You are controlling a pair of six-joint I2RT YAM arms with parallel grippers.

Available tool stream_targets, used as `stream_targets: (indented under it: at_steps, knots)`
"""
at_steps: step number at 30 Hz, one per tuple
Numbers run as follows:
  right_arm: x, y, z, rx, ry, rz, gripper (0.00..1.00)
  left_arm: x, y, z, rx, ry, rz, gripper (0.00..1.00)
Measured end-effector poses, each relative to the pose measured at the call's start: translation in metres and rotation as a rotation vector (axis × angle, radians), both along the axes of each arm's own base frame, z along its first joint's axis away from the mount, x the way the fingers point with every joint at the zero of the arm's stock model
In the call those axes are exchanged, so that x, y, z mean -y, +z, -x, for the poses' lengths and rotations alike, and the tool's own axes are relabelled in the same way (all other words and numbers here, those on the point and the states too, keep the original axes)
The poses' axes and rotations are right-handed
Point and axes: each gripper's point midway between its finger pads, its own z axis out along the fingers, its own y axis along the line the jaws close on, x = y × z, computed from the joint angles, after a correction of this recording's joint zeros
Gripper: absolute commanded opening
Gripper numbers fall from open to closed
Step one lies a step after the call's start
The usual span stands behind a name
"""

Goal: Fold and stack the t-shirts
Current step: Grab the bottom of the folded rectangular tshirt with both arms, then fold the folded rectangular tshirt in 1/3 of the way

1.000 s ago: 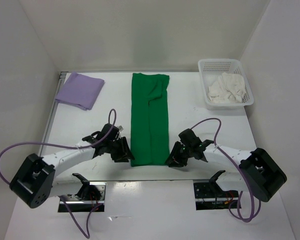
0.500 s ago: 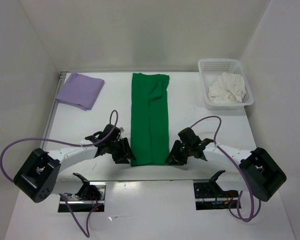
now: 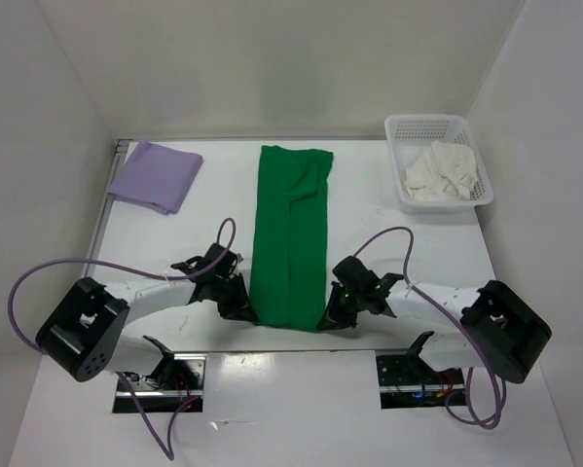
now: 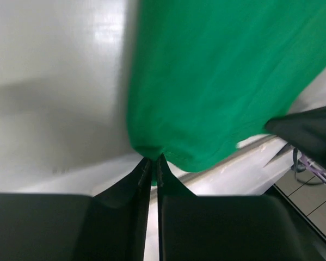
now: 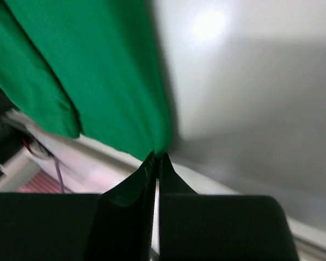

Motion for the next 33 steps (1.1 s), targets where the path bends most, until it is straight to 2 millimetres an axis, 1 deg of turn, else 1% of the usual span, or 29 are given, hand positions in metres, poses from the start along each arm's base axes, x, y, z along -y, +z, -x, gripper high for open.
stream_targets:
  at_steps: [2, 3, 5, 7, 9, 11, 12, 13, 14, 15, 17, 19, 20, 22, 24, 25, 26, 29, 31, 33]
  knots:
    - [-0.008, 0.003, 0.018, -0.019, 0.046, -0.006, 0.0, -0.003, 0.005, 0.004, 0.003, 0.0, 0.001, 0.09]
    - [-0.01, 0.005, 0.025, -0.026, 0.059, -0.01, 0.0, -0.004, 0.01, 0.006, 0.012, -0.003, 0.005, 0.08]
    - [-0.01, 0.015, 0.035, -0.03, 0.069, -0.023, 0.0, -0.007, 0.023, 0.01, 0.04, -0.009, 0.018, 0.08]
    - [-0.007, 0.026, 0.035, -0.016, 0.056, -0.039, 0.0, -0.009, 0.036, 0.013, 0.065, -0.013, 0.029, 0.08]
    - [-0.001, 0.04, 0.023, -0.001, 0.017, -0.048, 0.0, -0.012, 0.047, 0.013, 0.071, -0.015, 0.015, 0.08]
    - [0.005, 0.053, -0.004, 0.031, -0.036, -0.046, 0.0, -0.012, 0.059, 0.0, 0.095, -0.02, -0.011, 0.08]
    - [0.008, 0.06, -0.02, 0.054, -0.061, -0.044, 0.0, -0.012, 0.065, -0.011, 0.109, -0.016, -0.025, 0.08]
    - [0.011, 0.066, -0.038, 0.076, -0.082, -0.04, 0.0, -0.013, 0.07, -0.026, 0.126, -0.011, -0.046, 0.08]
    - [0.015, 0.075, -0.064, 0.108, -0.108, -0.028, 0.0, -0.013, 0.075, -0.047, 0.151, -0.002, -0.062, 0.08]
    - [0.017, 0.082, -0.085, 0.142, -0.121, -0.019, 0.0, -0.013, 0.078, -0.066, 0.177, 0.004, -0.079, 0.08]
    - [0.022, 0.09, -0.127, 0.185, -0.134, 0.009, 0.0, -0.012, 0.079, -0.102, 0.211, 0.017, -0.106, 0.08]
    - [0.024, 0.09, -0.164, 0.217, -0.134, 0.032, 0.0, -0.012, 0.076, -0.138, 0.235, 0.025, -0.132, 0.09]
    - [0.027, 0.087, -0.184, 0.226, -0.136, 0.047, 0.0, -0.011, 0.075, -0.161, 0.25, 0.036, -0.145, 0.09]
    - [0.033, 0.075, -0.213, 0.224, -0.139, 0.071, 0.0, -0.01, 0.073, -0.199, 0.279, 0.05, -0.156, 0.1]
    - [0.04, 0.062, -0.238, 0.216, -0.144, 0.091, 0.0, -0.01, 0.071, -0.233, 0.314, 0.064, -0.156, 0.11]
    - [0.042, 0.055, -0.249, 0.214, -0.146, 0.098, 0.0, -0.011, 0.07, -0.245, 0.324, 0.072, -0.156, 0.11]
    - [0.045, 0.051, -0.258, 0.21, -0.149, 0.105, 0.0, -0.014, 0.067, -0.255, 0.329, 0.077, -0.159, 0.12]
    - [0.045, 0.047, -0.284, 0.228, -0.145, 0.107, 0.0, -0.017, 0.06, -0.28, 0.336, 0.088, -0.165, 0.14]
    - [0.044, 0.048, -0.301, 0.253, -0.14, 0.109, 0.0, -0.016, 0.055, -0.296, 0.344, 0.093, -0.169, 0.21]
    - [0.044, 0.046, -0.315, 0.265, -0.142, 0.116, 0.11, -0.016, 0.049, -0.307, 0.35, 0.088, -0.177, 0.32]
